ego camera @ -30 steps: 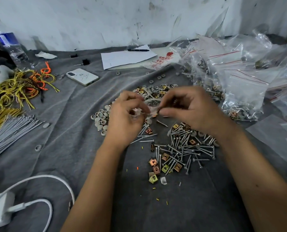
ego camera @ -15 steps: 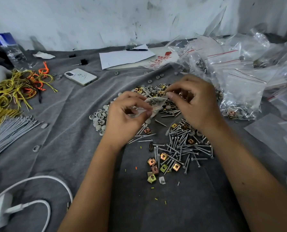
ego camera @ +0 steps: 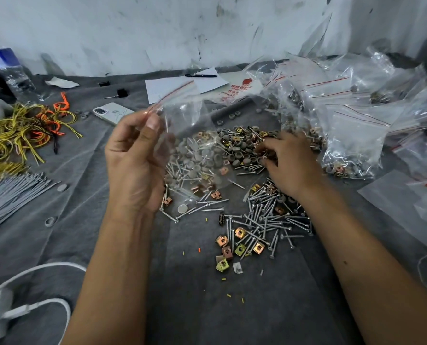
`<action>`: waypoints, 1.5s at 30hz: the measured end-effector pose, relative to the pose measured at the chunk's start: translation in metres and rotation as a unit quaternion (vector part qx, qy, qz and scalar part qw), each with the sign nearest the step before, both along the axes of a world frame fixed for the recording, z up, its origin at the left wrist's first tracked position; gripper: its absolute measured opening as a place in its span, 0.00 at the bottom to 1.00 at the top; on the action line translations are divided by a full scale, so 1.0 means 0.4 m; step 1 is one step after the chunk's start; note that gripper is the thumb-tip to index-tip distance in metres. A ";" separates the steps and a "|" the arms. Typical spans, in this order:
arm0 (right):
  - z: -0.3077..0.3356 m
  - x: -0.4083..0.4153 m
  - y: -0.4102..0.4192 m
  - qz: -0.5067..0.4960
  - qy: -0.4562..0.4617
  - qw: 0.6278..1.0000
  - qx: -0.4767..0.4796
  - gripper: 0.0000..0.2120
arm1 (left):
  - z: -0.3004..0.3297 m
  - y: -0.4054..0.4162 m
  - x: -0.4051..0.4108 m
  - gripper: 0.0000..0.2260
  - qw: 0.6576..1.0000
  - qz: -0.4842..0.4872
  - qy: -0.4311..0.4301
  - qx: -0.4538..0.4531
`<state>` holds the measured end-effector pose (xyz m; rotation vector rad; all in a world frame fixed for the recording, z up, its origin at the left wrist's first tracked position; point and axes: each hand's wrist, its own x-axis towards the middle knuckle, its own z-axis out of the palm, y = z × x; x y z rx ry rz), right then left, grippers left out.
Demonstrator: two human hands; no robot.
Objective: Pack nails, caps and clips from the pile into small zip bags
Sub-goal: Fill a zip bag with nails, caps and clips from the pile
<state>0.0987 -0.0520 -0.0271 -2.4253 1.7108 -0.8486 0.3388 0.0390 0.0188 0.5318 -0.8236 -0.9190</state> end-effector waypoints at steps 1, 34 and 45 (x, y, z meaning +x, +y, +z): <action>-0.005 0.005 -0.002 0.015 0.012 1.000 0.005 0.15 | 0.001 -0.001 -0.002 0.11 1.000 0.001 0.009 0.006; 0.011 0.039 0.026 0.112 -0.314 0.942 0.048 0.08 | -0.080 -0.015 -0.084 0.19 0.739 0.321 -0.592 0.015; 0.018 0.034 0.036 0.231 -0.206 0.936 0.169 0.09 | -0.109 -0.031 -0.105 0.13 0.883 0.027 -0.381 0.272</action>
